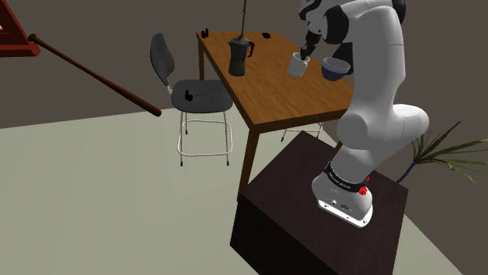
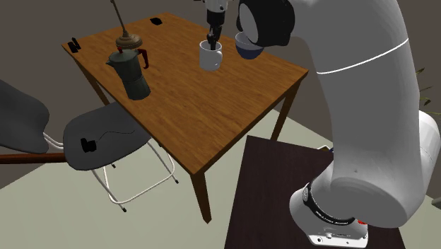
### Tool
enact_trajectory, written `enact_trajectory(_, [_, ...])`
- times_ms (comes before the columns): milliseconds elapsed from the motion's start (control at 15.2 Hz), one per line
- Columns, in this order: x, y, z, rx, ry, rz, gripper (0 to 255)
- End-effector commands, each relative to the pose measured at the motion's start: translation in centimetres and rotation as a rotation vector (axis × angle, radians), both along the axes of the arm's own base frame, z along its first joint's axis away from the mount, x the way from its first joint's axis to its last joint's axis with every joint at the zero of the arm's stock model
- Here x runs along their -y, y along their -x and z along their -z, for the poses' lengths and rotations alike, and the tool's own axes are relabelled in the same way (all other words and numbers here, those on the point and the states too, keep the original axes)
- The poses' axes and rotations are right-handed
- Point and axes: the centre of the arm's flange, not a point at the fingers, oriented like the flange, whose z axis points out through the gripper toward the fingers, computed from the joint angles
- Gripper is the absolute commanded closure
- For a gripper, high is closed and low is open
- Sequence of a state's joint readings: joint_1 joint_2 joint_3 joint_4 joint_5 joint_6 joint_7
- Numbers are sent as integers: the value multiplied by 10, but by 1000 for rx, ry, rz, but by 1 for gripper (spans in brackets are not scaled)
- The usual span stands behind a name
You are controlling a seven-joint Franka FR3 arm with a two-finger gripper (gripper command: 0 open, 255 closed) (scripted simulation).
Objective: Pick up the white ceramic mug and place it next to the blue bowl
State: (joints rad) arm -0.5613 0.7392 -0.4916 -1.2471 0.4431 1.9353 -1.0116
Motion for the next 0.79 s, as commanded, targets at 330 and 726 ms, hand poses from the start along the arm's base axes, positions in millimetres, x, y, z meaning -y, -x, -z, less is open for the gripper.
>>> enact_trajectory(330, [0, 0, 2, 1, 1, 0, 255])
enact_trajectory(726, [0, 0, 2, 1, 1, 0, 0])
